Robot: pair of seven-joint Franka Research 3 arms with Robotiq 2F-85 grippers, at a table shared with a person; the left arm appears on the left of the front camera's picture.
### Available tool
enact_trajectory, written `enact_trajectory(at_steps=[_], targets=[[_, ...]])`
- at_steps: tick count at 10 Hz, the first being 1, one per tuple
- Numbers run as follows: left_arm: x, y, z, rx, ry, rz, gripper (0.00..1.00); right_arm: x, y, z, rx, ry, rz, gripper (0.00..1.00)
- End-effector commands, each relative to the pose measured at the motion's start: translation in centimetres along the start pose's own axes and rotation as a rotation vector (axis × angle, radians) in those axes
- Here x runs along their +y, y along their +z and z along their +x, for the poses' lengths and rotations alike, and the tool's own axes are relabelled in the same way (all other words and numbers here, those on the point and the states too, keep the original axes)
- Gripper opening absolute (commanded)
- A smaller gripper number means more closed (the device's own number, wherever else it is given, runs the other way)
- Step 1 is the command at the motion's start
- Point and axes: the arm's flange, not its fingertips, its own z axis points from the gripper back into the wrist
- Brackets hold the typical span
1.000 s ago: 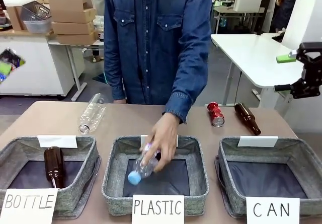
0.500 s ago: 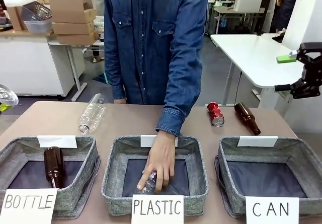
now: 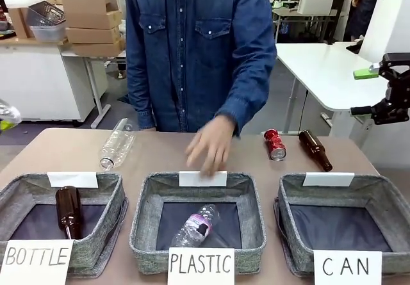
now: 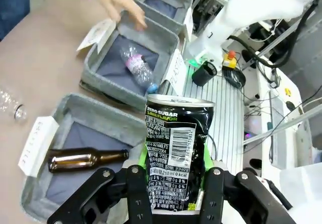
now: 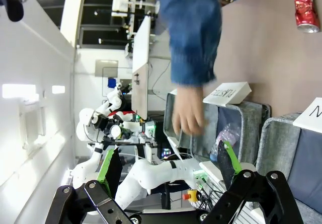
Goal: Sort the can waste into the basket.
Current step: Pick up the can waste from the table and place it in the right Fabric basket.
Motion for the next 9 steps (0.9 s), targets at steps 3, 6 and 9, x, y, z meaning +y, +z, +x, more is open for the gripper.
enact_trajectory(at_steps=[3,6,9], targets=[[-6.5,-12.6,11.2,0.007,-0.230,-0.041,0.41,0.2,9.9,1.0,-0.067,-0.004,0.000,1.00],[-8.2,-24.8,20.4,0.122,-0.380,-0.118,0.41,-3.2,19.9,-2.5,-0.144,0.050,-0.135,1.00],[-7.9,-39.5,29.3,0.229,-0.482,-0.088,0.41,-3.6,21.1,-4.1,-0.167,0.031,-0.150,1.00]])
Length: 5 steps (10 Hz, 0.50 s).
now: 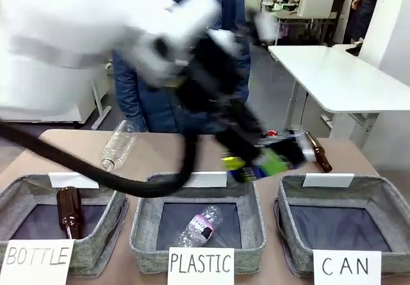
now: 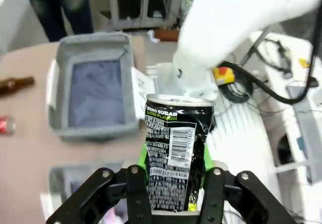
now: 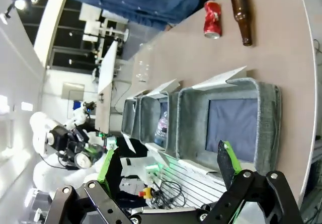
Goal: Sort the can waste into the basket.
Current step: Pick up the can waste from the table and place it in the right Fabric basket.
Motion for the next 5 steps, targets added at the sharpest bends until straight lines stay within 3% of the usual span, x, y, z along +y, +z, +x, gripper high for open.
enact_trajectory(at_steps=[1,3,5], targets=[[7.0,-5.9,4.1,0.099,-0.003,0.034,0.41,1.2,-2.6,2.5,-0.007,-0.077,0.022,1.00],[10.4,-14.5,6.5,0.149,0.026,-0.001,0.41,1.2,-2.6,2.5,-0.007,-0.077,0.022,1.00],[12.2,-20.2,6.5,0.191,0.048,-0.032,0.41,1.2,-2.6,2.5,-0.007,-0.077,0.022,1.00]])
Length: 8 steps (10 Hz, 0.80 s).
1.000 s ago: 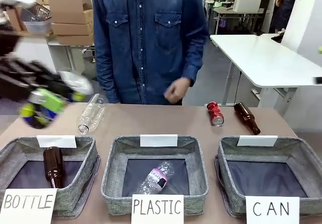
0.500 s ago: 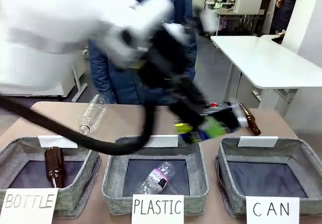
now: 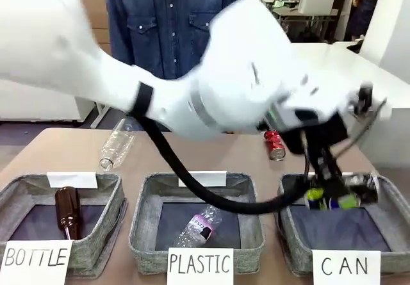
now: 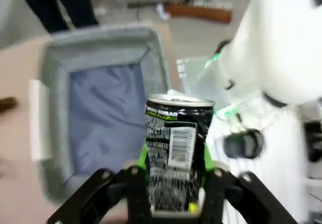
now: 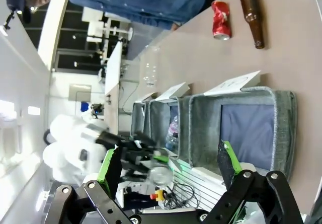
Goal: Sort the can waste into the basket.
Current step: Pick up the can waste from the table and place it in the right Fabric basket.
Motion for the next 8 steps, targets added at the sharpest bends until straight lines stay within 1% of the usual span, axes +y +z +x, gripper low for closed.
enact_trajectory(at_steps=[1,3,6,7,8], targets=[[3.2,-2.2,4.0,0.050,0.042,-0.025,0.41,0.2,0.2,0.2,-0.022,-0.016,0.001,1.00],[4.3,-3.3,3.4,0.095,0.057,0.005,0.41,0.2,0.2,0.2,-0.022,-0.016,0.001,1.00],[4.4,-3.0,3.0,0.117,0.042,0.025,0.41,0.2,0.2,0.2,-0.022,-0.016,0.001,1.00],[4.5,-2.9,2.7,0.118,0.042,0.025,0.72,0.2,0.2,0.2,-0.022,-0.016,0.001,1.00],[4.5,-2.7,2.5,0.124,0.041,0.028,0.99,0.2,0.2,0.2,-0.022,-0.016,0.001,1.00]])
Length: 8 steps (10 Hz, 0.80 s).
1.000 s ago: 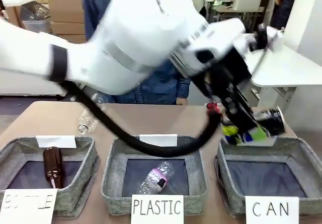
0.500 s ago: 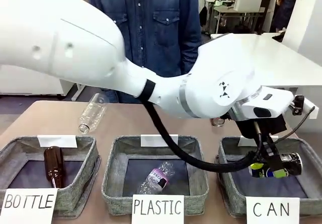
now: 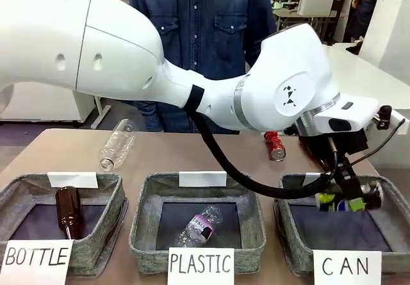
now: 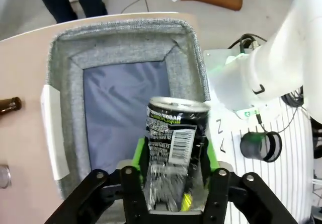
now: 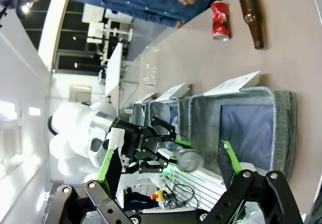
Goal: Sort the can waste into the basket.
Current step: Pick up the can waste from the table and place it in the right Fabric basket.
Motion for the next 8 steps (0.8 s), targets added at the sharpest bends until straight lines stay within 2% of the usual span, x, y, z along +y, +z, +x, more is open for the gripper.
enact_trajectory(at_steps=[1,6,8], targets=[[-0.3,0.3,-0.3,0.026,0.010,0.022,1.00,0.2,0.0,0.3,-0.017,-0.015,0.001,1.00],[-0.3,1.7,-1.4,0.034,0.018,0.026,1.00,0.2,0.0,0.3,-0.017,-0.015,0.001,1.00],[-2.2,6.1,-3.8,0.105,0.015,-0.055,1.00,0.0,0.0,0.0,0.000,0.000,0.000,1.00]])
